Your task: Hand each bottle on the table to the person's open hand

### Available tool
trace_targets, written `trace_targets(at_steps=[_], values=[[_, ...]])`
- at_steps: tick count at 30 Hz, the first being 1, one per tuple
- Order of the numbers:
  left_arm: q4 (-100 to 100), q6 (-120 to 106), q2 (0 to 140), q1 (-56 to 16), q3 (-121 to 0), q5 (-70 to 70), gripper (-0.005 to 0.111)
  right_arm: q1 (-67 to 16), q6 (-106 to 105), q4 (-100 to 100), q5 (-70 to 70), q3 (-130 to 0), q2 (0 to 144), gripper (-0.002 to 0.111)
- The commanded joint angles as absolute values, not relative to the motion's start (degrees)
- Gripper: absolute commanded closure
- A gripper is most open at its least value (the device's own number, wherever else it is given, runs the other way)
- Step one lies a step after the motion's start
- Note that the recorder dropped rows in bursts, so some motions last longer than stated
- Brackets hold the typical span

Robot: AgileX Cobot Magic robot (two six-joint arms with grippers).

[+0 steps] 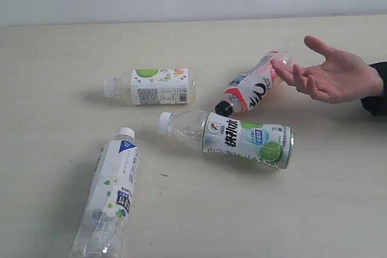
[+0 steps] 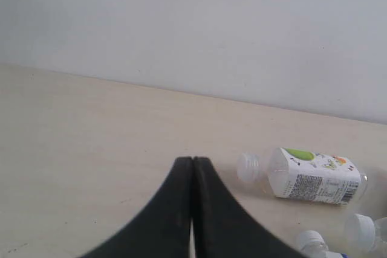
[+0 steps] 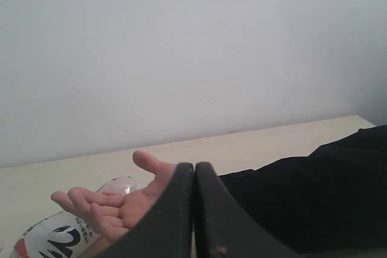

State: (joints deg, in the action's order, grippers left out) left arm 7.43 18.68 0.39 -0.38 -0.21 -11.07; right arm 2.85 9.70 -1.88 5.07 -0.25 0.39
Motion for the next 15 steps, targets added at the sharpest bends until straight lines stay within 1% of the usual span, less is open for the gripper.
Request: trace_targets(at_steps=[1,15], values=[[7.12,18.69,0.0,-0.69,0.0,-10.98,0.107,3.07,9.63,-1.89,4.34,0.0,0.0,0.108],[7.12,18.69,0.0,-0.69,0.0,-10.98,0.107,3.07,11.22,0.0,4.32,0.0,0.0,0.108]])
